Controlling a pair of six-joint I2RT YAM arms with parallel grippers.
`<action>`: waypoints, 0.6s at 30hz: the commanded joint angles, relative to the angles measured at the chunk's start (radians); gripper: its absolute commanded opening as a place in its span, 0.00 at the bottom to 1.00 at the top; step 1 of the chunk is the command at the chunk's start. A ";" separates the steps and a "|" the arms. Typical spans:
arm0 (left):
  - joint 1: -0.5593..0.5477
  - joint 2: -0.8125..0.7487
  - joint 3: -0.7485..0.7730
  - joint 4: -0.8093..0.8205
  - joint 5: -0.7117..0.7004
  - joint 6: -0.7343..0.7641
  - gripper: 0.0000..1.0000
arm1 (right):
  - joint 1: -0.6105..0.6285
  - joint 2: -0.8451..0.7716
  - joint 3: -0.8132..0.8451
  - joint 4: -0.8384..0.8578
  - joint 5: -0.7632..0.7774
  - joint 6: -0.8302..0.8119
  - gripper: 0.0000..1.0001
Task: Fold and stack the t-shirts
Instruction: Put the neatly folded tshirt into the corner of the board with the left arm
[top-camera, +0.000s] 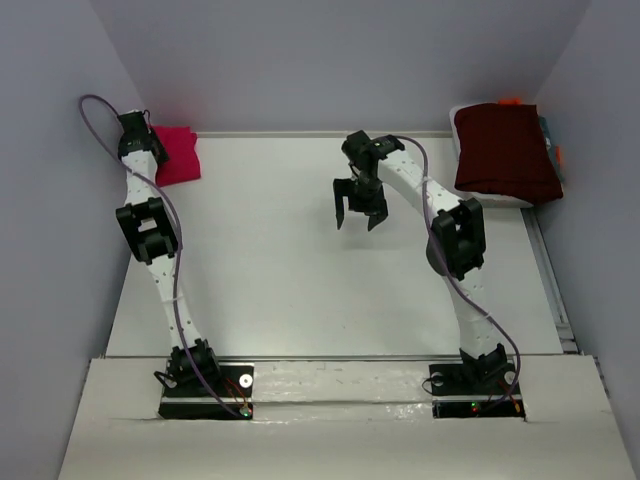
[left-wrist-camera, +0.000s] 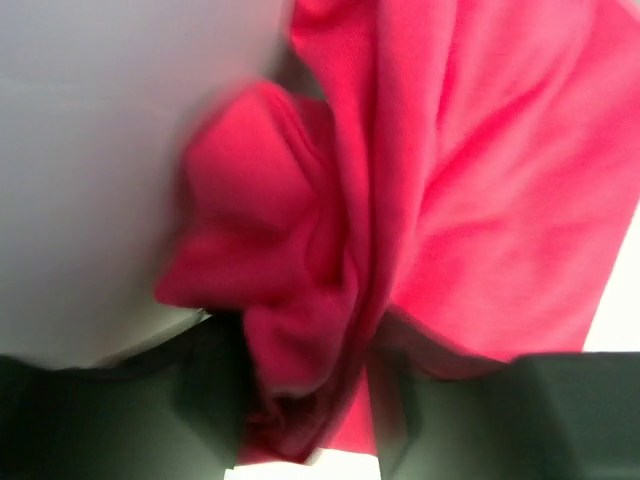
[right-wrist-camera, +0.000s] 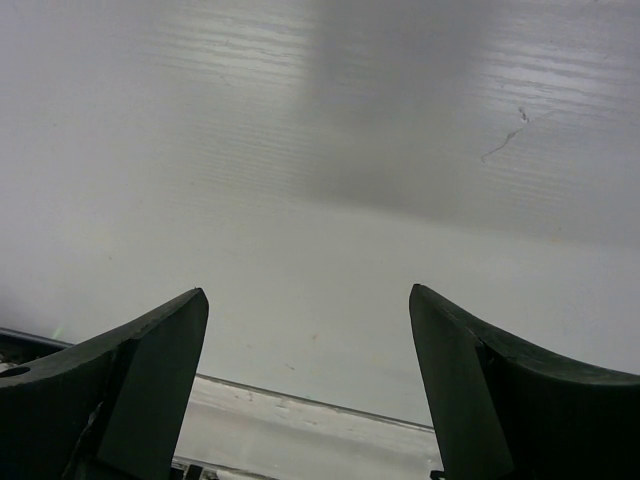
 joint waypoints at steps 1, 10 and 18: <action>0.004 -0.060 -0.025 0.035 0.012 -0.015 0.59 | -0.001 -0.025 0.002 0.015 -0.020 -0.017 0.87; -0.130 -0.212 -0.119 0.060 -0.127 0.031 0.73 | -0.001 -0.137 -0.182 0.121 -0.045 -0.040 0.88; -0.204 -0.404 -0.240 0.122 -0.316 0.077 0.82 | -0.001 -0.252 -0.393 0.297 -0.100 -0.040 0.88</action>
